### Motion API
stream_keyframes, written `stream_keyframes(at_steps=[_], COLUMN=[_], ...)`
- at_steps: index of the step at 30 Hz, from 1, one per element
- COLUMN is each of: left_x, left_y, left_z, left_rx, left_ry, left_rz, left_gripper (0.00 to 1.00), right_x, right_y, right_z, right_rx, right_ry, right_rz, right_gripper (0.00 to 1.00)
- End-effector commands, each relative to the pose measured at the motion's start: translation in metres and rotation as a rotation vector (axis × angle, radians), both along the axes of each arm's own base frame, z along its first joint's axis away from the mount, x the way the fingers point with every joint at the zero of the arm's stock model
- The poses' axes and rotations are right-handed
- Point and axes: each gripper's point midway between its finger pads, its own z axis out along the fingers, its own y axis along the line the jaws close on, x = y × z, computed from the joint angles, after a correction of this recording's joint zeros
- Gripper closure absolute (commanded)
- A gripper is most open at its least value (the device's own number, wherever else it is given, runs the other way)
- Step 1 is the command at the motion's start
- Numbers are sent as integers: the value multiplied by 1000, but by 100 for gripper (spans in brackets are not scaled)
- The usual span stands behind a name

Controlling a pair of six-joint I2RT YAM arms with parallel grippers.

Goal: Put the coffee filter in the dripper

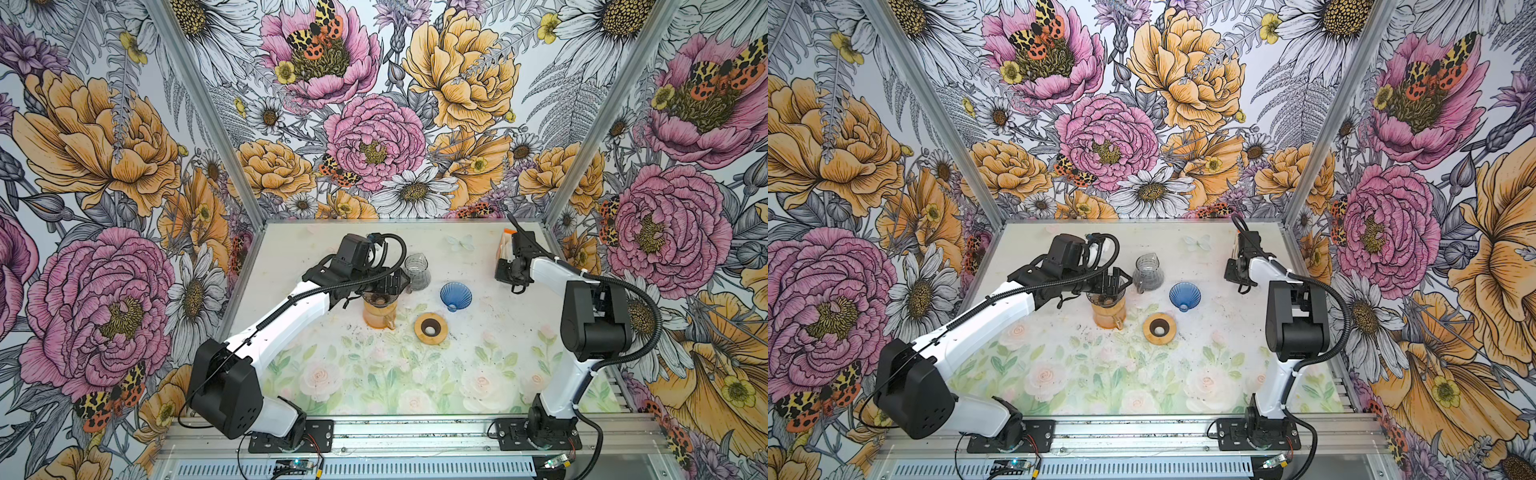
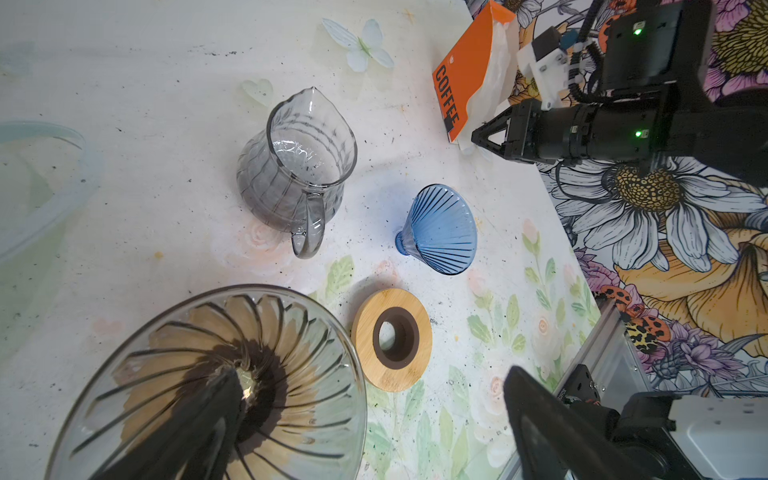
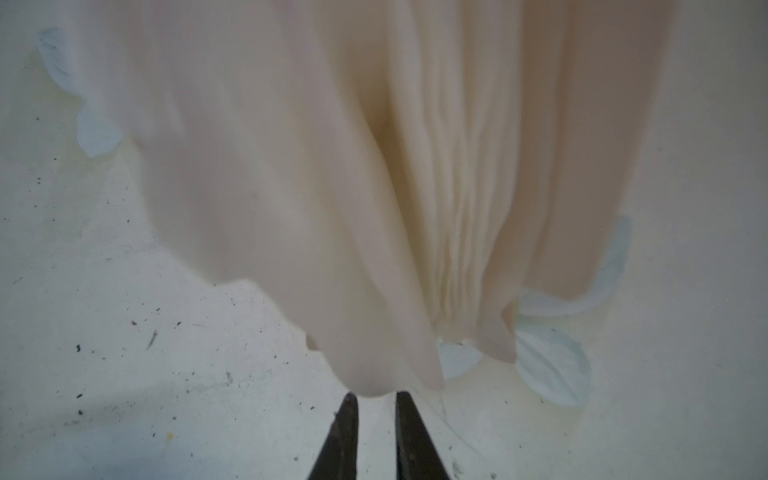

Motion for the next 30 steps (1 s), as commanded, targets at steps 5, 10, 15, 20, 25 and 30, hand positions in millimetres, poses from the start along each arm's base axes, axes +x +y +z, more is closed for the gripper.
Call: stream_keyframes(at_steps=[5, 10, 15, 20, 25, 30], left_x=[-1, 0, -1, 0, 0, 0], left_y=[-2, -3, -3, -3, -3, -3], left_z=[-6, -5, -7, -6, -5, -6], left_rx=[5, 2, 4, 2, 3, 4], left_ry=[16, 15, 19, 19, 16, 18], left_rz=[2, 1, 0, 4, 3, 3], left_gripper=[1, 1, 1, 1, 1, 1], right_x=[5, 2, 8, 15, 20, 23], right_y=[-11, -13, -14, -11, -10, -11], right_z=[2, -3, -2, -4, -6, -10], right_rx=[-81, -101, -113, -102, -107, -130], right_ry=[-3, 12, 7, 6, 8, 14], right_rz=[-17, -10, 3, 10, 13, 18], right_gripper=[80, 80, 80, 80, 80, 84])
